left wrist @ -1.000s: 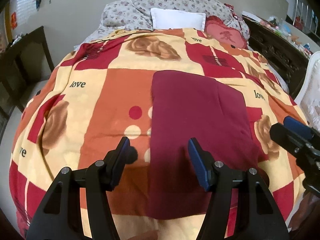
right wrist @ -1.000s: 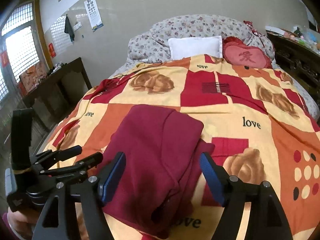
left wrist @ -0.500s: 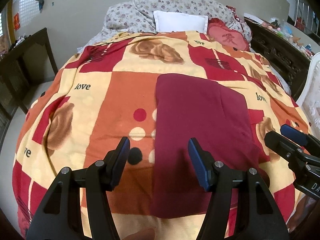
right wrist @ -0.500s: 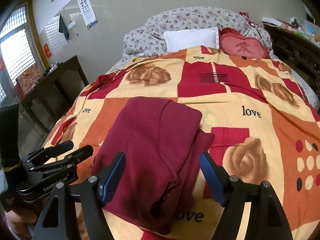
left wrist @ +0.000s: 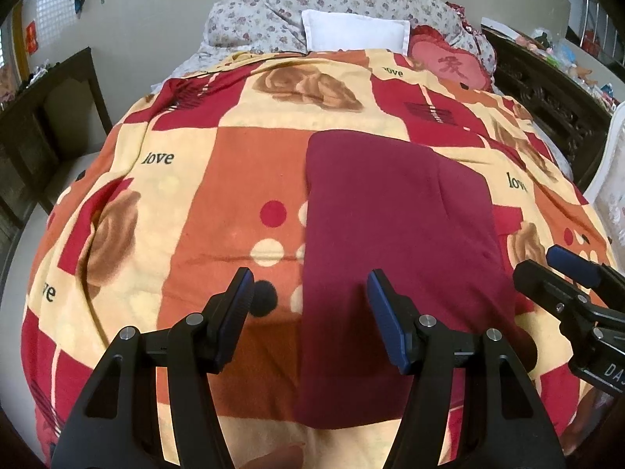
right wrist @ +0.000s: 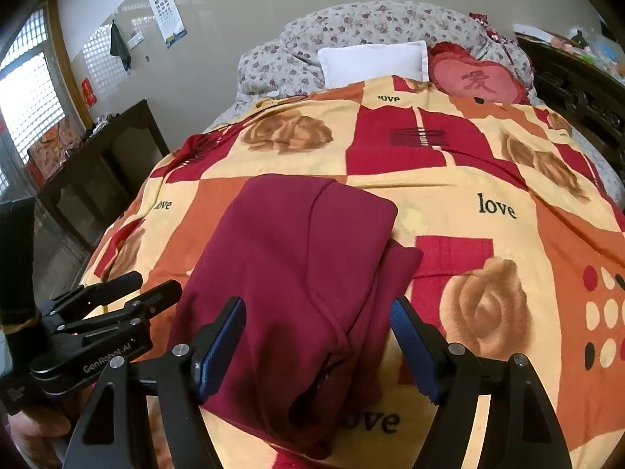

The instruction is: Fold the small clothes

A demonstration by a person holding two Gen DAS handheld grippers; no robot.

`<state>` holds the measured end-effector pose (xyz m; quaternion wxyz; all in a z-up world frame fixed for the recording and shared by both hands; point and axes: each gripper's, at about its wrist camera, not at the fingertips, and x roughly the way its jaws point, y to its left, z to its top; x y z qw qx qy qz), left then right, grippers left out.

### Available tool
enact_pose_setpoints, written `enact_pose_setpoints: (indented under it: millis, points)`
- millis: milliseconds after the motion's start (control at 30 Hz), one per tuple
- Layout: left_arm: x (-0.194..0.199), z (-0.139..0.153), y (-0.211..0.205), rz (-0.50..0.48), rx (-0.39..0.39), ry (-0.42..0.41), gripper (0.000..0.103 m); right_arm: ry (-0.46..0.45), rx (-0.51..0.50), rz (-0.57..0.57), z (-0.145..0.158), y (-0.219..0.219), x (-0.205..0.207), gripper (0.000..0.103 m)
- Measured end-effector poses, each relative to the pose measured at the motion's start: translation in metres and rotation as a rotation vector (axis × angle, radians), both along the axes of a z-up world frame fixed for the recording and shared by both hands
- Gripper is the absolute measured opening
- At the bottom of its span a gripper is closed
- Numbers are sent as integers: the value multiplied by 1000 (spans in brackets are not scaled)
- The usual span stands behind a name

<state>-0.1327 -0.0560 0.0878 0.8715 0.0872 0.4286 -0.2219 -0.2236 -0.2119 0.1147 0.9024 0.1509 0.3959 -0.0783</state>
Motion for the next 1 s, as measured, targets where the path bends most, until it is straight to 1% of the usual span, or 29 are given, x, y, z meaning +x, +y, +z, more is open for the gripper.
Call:
enact_pose_setpoints:
  millis: [433,1000]
  points:
    - [1,-3,-2,0,14,-1,60,9,32,2,-8,-1,1,74]
    - [2,-8,-2,7,24,10,60,16,39,9,-10,0,3,74]
